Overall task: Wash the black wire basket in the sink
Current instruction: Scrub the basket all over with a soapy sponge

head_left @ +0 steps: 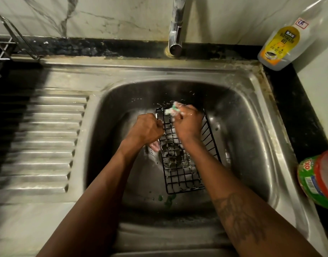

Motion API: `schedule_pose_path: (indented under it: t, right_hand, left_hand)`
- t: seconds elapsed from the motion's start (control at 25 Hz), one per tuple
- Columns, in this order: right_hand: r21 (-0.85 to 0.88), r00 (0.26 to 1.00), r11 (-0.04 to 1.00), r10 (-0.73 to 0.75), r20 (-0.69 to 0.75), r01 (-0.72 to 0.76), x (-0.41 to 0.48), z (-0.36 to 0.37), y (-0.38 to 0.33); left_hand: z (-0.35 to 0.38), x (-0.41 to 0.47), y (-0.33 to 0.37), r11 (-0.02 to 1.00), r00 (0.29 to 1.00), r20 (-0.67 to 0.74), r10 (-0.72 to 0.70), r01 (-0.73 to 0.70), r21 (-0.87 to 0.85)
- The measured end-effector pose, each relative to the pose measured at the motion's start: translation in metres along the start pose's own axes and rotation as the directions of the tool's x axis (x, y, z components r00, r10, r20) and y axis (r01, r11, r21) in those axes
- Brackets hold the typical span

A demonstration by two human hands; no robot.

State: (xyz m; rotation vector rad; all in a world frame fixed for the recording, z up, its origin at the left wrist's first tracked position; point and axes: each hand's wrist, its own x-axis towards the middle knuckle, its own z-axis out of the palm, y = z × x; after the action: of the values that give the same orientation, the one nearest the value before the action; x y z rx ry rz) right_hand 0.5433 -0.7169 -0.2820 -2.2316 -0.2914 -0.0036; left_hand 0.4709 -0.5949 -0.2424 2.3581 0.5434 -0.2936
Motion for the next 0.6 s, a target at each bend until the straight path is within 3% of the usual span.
schedule_pose_path:
  t: [0.08, 0.16, 0.2, 0.32, 0.4, 0.52, 0.6]
  right_hand:
    - [0.006, 0.982, 0.991, -0.132, 0.138, 0.132, -0.005, 0.014, -0.017]
    - [0.026, 0.961, 0.974, -0.226, 0.157, 0.225, -0.006, 0.021, -0.025]
    - [0.019, 0.969, 0.977, -0.213, 0.124, 0.212, -0.003, 0.018, -0.019]
    - [0.023, 0.996, 1.0, 0.022, -0.082, -0.021, 0.011, -0.013, 0.004]
    - [0.026, 0.991, 0.998, 0.056, -0.121, -0.053, 0.016, -0.028, 0.019]
    - [-0.061, 0.998, 0.997, -0.042, 0.051, 0.045, 0.01, -0.013, 0.006]
    - [0.058, 0.984, 0.998, -0.007, 0.179, -0.003, 0.001, 0.004, -0.01]
  left_hand:
    - [-0.003, -0.001, 0.006, 0.994, 0.999, 0.031, 0.01, -0.013, 0.109]
    - [-0.003, -0.001, 0.006, 0.987, 0.999, 0.046, 0.009, -0.016, 0.16]
    - [-0.002, 0.0, 0.004, 0.987, 0.999, 0.03, 0.012, -0.016, 0.162]
    - [0.004, 0.004, -0.002, 0.999, 0.998, -0.039, -0.052, 0.052, 0.007]
    - [0.007, 0.004, -0.003, 0.998, 0.998, -0.022, -0.063, 0.063, -0.029]
    - [0.007, 0.008, -0.003, 0.994, 0.995, -0.001, -0.099, 0.099, -0.04]
    - [0.005, 0.009, -0.004, 0.991, 0.991, -0.014, -0.132, 0.132, -0.023]
